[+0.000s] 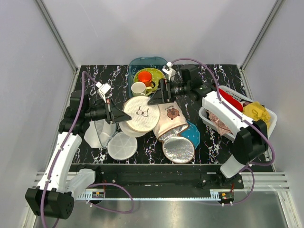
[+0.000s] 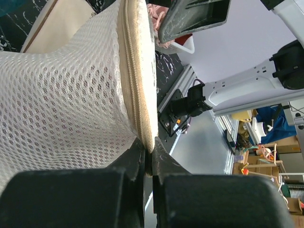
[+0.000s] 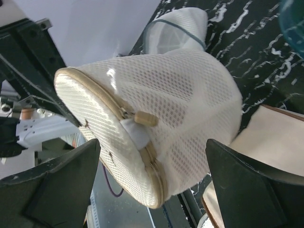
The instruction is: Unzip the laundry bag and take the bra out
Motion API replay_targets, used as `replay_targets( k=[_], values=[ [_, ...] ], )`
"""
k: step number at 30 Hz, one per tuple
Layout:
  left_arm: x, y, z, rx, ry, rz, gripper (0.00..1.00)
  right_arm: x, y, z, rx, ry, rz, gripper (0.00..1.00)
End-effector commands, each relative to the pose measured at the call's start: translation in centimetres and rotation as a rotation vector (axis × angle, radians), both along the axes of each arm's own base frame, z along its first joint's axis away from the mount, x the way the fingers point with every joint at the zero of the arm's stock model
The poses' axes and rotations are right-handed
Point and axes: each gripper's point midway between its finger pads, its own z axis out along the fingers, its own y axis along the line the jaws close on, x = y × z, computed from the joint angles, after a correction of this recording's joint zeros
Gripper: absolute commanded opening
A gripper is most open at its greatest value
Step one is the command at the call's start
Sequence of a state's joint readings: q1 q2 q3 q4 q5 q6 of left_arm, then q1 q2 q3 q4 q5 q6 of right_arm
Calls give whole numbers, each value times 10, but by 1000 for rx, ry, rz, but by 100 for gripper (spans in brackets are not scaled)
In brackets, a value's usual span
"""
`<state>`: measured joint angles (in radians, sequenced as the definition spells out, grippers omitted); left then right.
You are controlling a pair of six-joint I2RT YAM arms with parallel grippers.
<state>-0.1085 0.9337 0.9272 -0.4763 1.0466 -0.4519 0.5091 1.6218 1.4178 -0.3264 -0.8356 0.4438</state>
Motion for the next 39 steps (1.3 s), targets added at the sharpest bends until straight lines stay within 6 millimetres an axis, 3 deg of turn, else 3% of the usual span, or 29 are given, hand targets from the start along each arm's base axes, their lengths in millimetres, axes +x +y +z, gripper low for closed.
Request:
replay_targets(
  k=[1,3,4,6,8,13,15,18,23,27,28,29,33,39],
  values=[
    [-2,-5,32,-33,-152,-75,0,-23,18,41,103,-144,173,98],
    [-1,-6,32,-35,-149,-77,0,-32,23,45,113,-171,212,90],
    [1,-6,32,-34,-151,-74,0,-34,24,45,115,-177,222,81],
    [6,-5,32,-25,-154,-60,0,-34,24,46,111,-184,210,34],
    [17,-4,33,-7,-164,-28,0,-31,22,43,94,-179,172,0],
    [58,9,33,102,-153,126,0,-41,28,49,150,-140,166,0],
    [76,14,40,129,-147,197,0,-47,35,64,215,-140,168,0],
    [93,19,55,120,-157,275,0,-56,53,74,300,-110,171,0],
    [115,40,56,156,-130,472,0,-68,82,79,368,-40,196,0],
    [111,45,50,178,-103,496,50,-57,89,84,410,2,133,0],
    [108,47,49,186,-99,508,72,-52,90,87,418,9,106,0],
    [107,49,48,196,-95,519,80,-48,92,84,414,25,92,0],
    [89,64,44,254,-89,582,92,-40,96,81,411,64,55,0],
    [58,88,45,282,-96,709,97,-23,92,69,371,105,-79,0]
  ],
)
